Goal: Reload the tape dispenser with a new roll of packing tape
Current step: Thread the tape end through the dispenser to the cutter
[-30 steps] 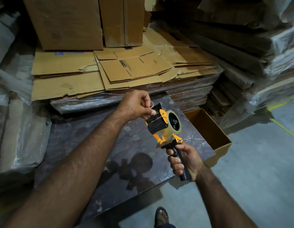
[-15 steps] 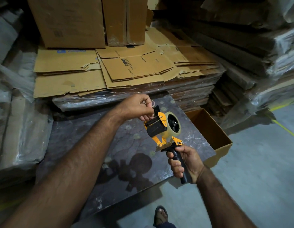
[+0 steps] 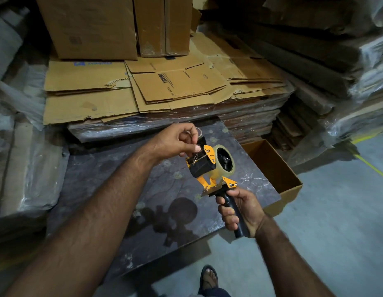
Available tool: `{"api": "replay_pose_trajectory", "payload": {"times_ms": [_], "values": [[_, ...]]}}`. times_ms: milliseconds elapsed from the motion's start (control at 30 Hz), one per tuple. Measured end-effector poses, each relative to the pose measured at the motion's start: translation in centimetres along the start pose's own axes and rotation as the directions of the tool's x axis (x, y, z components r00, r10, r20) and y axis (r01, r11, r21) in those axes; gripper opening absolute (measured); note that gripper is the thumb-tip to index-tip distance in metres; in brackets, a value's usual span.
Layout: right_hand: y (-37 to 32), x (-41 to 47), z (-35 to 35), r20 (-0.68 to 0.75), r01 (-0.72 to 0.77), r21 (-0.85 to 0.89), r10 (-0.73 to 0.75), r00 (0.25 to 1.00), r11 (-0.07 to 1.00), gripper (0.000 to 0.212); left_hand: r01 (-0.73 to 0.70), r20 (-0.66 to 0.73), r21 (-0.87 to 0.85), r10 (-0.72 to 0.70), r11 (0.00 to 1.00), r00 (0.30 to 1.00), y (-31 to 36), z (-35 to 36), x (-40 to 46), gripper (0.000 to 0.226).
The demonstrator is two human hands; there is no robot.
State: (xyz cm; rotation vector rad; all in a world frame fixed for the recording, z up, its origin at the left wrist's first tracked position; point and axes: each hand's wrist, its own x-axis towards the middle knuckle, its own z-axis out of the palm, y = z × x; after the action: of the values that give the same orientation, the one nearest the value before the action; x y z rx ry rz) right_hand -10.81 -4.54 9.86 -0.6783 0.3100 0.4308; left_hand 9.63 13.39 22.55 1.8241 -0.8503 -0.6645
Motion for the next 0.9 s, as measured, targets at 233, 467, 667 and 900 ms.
{"api": "replay_pose_trajectory", "payload": {"times_ms": [233,467,667,900], "values": [[0.0,-0.1,0.3,-0.024,0.015,-0.013,-0.015,1.0,1.0,0.025,-0.041,-0.039,0.082,0.044,0.996,0.998,-0.4,0.1,0.1,0.012],[0.2,0.0,0.3,-0.027,0.015,-0.017,-0.015,1.0,1.0,0.024,-0.078,-0.017,0.093,0.08,0.993,0.997,-1.2,-0.3,0.1,0.01],[0.3,0.1,0.6,0.0,0.011,-0.013,-0.011,1.0,1.0,0.023,-0.083,0.012,0.087,0.082,0.993,0.997,-1.3,-0.8,-0.2,0.011],[0.2,0.4,0.7,0.025,0.005,0.01,-0.005,1.0,1.0,0.023,-0.15,-0.064,0.101,0.157,0.983,0.985,-0.8,-0.1,-0.5,0.017]]}}
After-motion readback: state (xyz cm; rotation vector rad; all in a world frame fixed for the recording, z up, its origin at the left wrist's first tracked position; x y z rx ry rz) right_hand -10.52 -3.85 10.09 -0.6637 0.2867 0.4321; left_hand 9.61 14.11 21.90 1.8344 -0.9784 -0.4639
